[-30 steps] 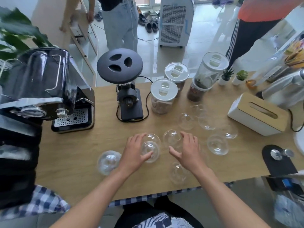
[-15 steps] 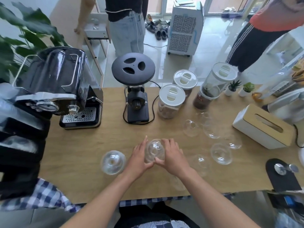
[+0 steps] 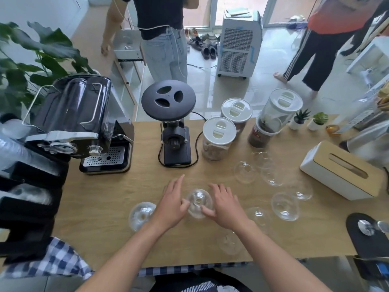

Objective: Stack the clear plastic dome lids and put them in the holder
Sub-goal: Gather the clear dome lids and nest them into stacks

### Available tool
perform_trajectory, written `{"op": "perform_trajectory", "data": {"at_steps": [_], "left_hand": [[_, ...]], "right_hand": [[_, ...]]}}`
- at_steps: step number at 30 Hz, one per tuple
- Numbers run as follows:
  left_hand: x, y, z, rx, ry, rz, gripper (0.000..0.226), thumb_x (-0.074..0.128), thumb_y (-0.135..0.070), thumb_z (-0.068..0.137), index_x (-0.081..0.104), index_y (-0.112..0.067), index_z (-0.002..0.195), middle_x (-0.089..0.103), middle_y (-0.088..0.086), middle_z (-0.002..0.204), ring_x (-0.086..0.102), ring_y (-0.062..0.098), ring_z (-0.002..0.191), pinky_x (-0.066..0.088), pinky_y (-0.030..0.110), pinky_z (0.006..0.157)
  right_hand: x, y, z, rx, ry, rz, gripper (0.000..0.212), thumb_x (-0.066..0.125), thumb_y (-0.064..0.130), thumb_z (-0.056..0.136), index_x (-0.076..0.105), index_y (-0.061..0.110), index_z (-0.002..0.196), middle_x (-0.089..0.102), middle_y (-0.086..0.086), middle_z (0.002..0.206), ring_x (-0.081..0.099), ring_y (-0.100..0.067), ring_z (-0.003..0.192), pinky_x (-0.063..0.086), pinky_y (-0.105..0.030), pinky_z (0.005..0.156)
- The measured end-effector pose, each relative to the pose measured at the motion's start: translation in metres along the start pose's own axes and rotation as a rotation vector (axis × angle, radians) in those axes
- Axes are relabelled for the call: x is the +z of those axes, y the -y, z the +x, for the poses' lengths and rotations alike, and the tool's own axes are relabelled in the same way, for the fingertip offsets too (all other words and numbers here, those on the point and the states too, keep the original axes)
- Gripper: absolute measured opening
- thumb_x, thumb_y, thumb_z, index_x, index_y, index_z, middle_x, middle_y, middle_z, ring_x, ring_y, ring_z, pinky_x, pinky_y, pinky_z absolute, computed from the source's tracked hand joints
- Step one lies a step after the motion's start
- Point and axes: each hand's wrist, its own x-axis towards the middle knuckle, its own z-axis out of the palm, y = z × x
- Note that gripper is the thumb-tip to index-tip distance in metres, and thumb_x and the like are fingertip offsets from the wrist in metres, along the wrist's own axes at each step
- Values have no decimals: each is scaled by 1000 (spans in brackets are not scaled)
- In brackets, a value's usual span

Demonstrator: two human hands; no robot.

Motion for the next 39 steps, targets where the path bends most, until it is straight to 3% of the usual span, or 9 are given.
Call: {"op": "perform_trajectory", "data": {"at_steps": [4,8,11,15,18,21,25,32,39], "left_hand": [[8,-28,8,155,-171,-32,46,67,-17,102,60,-17,148,58,-8,138,56,5,127,51,32,113],[41,-55,1,364,-62,-42,26,69,-26,105,68,-19,130,62,-10,121,64,5,104,57,28,93],[75,-64,-10,439,160,1,41,68,-47,105,64,-23,138,60,-13,130,63,5,106,58,29,96],[115,-61,-19,435,330,203,81,78,-63,94,52,-21,158,53,-4,153,52,13,138,51,38,118],[137,-52,-21,399,388,375,101,86,-61,84,42,-21,166,48,0,162,42,19,149,42,38,126],[150,-38,-24,399,391,455,101,92,-52,82,43,-19,164,48,3,162,43,23,146,46,41,122],[144,-40,-27,389,335,401,96,84,-50,90,40,-17,167,45,2,167,41,21,152,42,37,126],[91,-51,-38,397,-19,127,91,81,-58,89,49,-18,164,54,-6,155,50,13,140,47,36,122],[44,-22,-33,47,-248,48,89,79,-63,90,48,-25,163,51,-13,146,43,9,133,40,27,115]], "right_hand": [[-26,-38,2,76,-105,31,74,62,60,100,44,20,159,52,-5,147,48,-30,137,47,-53,107],[-45,-82,0,162,-108,29,65,72,49,97,54,16,150,56,-10,142,53,-36,132,52,-53,103],[-51,-110,-11,160,73,33,63,76,49,96,56,15,145,53,-12,140,64,-38,125,54,-50,104],[-46,-131,-34,131,287,-61,80,80,55,94,46,18,156,43,-10,151,65,-34,123,56,-49,103],[-35,-138,-50,129,327,-113,93,88,52,88,42,19,161,40,-10,153,66,-36,122,57,-49,101],[-22,-143,-59,121,306,-154,99,95,38,82,40,19,162,38,-12,151,66,-41,119,57,-49,102],[-15,-143,-66,107,259,-125,96,93,26,80,39,21,159,39,-11,148,67,-39,114,62,-51,93],[-27,-122,-56,65,205,-48,86,81,51,86,38,20,153,41,-12,137,69,-35,101,62,-48,89],[-58,-87,-30,30,63,43,83,76,59,91,38,25,156,39,-6,135,69,-38,99,59,-46,79]]}}
